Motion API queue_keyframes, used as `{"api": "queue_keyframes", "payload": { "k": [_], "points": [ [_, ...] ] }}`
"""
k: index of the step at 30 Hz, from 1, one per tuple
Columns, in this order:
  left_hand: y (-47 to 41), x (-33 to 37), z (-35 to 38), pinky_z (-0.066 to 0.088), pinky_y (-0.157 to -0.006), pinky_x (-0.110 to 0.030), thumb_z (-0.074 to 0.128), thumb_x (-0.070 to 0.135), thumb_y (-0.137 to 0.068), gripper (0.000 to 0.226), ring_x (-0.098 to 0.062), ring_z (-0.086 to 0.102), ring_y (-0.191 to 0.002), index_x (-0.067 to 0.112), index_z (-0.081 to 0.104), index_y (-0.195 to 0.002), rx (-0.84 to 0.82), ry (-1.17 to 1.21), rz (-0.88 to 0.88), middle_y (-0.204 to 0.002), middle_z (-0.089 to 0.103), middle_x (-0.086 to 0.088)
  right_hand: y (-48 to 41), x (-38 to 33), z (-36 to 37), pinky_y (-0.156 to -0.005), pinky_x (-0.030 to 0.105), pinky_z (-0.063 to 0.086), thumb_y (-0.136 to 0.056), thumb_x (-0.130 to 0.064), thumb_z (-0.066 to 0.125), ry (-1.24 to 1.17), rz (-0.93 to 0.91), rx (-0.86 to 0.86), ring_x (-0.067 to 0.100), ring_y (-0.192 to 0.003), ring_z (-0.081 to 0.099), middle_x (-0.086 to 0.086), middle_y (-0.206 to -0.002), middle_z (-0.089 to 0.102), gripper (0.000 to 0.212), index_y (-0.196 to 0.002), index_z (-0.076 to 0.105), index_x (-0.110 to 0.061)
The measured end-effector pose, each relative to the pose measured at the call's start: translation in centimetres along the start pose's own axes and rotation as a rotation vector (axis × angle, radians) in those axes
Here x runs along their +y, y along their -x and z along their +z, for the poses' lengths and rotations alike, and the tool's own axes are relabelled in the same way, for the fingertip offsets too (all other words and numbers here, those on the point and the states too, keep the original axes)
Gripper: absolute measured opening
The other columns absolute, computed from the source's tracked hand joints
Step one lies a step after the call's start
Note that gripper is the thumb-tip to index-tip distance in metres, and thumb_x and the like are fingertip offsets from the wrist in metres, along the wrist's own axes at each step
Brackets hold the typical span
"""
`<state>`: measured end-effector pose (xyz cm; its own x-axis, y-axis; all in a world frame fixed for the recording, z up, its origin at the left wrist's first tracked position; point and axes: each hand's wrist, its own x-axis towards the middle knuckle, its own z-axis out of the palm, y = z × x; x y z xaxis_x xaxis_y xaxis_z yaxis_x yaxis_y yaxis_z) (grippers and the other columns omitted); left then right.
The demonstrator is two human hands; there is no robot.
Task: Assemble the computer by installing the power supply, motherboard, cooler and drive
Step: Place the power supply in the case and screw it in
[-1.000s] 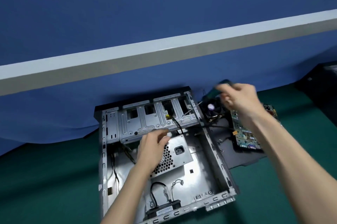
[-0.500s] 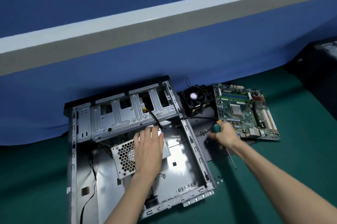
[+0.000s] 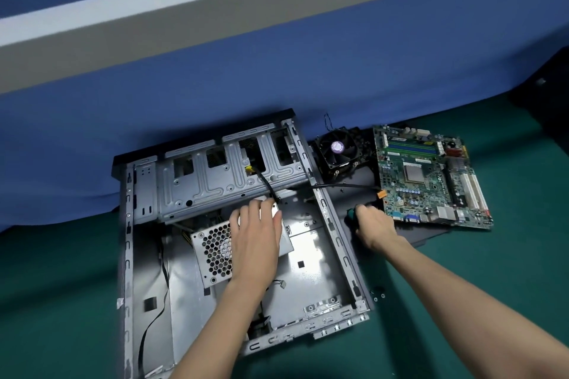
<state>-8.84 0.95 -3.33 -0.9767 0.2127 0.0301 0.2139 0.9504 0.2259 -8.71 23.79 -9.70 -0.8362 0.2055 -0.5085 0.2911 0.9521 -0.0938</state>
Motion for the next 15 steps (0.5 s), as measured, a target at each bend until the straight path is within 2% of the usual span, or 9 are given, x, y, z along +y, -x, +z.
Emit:
{"api": "queue_keyframes", "payload": {
  "k": [2,4,6,7,9,10,11,13,15],
  "points": [
    [0.0,0.1,-0.5,0.034,-0.102,-0.04,0.044,0.027,-0.101,0.03,-0.025,0.05,-0.101,0.01,0.054,-0.123,-0.005,0.031,-0.014,-0.111,0.056,-0.007,0.4,-0.1,-0.6,-0.074,0.034,0.038,-0.092,-0.014,0.059,-0.056,-0.006,0.002,0.032,-0.104,0.058,0.016,-0.116,0.061,0.026,-0.114,0.049,-0.006],
    [0.1,0.4,-1.4,0.036,-0.098,-0.039,0.051,0.025,-0.097,0.03,-0.025,0.05,-0.1,0.009,0.056,-0.122,0.042,0.085,-0.007,-0.11,0.056,-0.007,1.2,0.0,-2.0,-0.078,0.035,0.042,-0.094,-0.016,0.056,-0.181,-0.013,0.04,0.034,-0.104,0.058,0.017,-0.115,0.06,0.025,-0.115,0.048,-0.005],
    [0.5,0.9,-2.7,0.033,-0.091,-0.029,0.058,0.023,-0.093,0.027,-0.02,0.052,-0.093,0.012,0.062,-0.117,0.098,0.225,0.026,-0.102,0.058,-0.001,2.5,0.0,-4.5,-0.083,0.038,0.049,-0.093,-0.014,0.06,-0.361,-0.046,0.116,0.033,-0.101,0.06,0.016,-0.11,0.062,0.023,-0.112,0.052,-0.004],
    [0.6,1.3,-3.4,0.028,-0.089,-0.021,0.06,0.024,-0.091,0.024,-0.016,0.052,-0.09,0.016,0.065,-0.114,0.094,0.356,0.026,-0.098,0.058,0.006,3.3,-0.1,-6.2,-0.078,0.034,0.052,-0.091,-0.011,0.062,-0.502,-0.072,0.157,0.028,-0.093,0.063,0.014,-0.103,0.064,0.017,-0.105,0.055,-0.005],
    [0.6,2.2,-5.0,0.024,-0.091,-0.01,0.063,0.025,-0.089,0.018,-0.011,0.054,-0.088,0.028,0.066,-0.106,0.039,0.63,-0.021,-0.091,0.058,0.018,5.4,-1.0,-9.7,-0.051,0.015,0.046,-0.088,-0.005,0.067,-0.853,-0.169,0.164,0.008,-0.063,0.062,0.013,-0.084,0.068,0.008,-0.085,0.059,-0.007],
    [0.6,2.7,-5.7,0.027,-0.095,-0.013,0.065,0.025,-0.087,0.018,-0.01,0.055,-0.089,0.033,0.066,-0.104,0.008,0.743,-0.048,-0.09,0.06,0.02,6.6,-1.9,-11.2,-0.041,0.013,0.038,-0.087,-0.004,0.068,-1.011,-0.238,0.105,0.002,-0.048,0.055,0.014,-0.075,0.069,0.012,-0.079,0.06,-0.007],
    [0.5,3.2,-6.5,0.034,-0.099,-0.022,0.067,0.023,-0.085,0.019,-0.011,0.057,-0.089,0.033,0.068,-0.101,-0.014,0.843,-0.06,-0.089,0.062,0.018,7.8,-2.9,-12.4,-0.036,0.015,0.033,-0.086,-0.003,0.069,-1.139,-0.306,0.024,0.002,-0.039,0.047,0.012,-0.068,0.067,0.013,-0.076,0.061,-0.006],
    [0.8,3.7,-8.0,0.045,-0.092,-0.042,0.072,0.016,-0.081,0.014,-0.013,0.061,-0.084,0.026,0.074,-0.091,0.01,0.982,-0.046,-0.085,0.067,0.01,9.6,-5.3,-13.5,-0.036,0.017,0.028,-0.086,-0.004,0.07,-1.25,-0.395,-0.111,0.007,-0.036,0.038,0.003,-0.054,0.058,0.015,-0.073,0.062,-0.006],
    [1.4,3.3,-9.0,0.046,-0.085,-0.048,0.074,0.011,-0.078,0.009,-0.015,0.062,-0.08,0.02,0.076,-0.079,0.09,1.019,-0.055,-0.078,0.068,0.009,10.4,-7.6,-13.4,-0.037,0.018,0.026,-0.088,-0.007,0.068,-1.277,-0.403,-0.169,0.008,-0.036,0.033,-0.003,-0.048,0.048,0.018,-0.072,0.059,-0.005]
  ]
}}
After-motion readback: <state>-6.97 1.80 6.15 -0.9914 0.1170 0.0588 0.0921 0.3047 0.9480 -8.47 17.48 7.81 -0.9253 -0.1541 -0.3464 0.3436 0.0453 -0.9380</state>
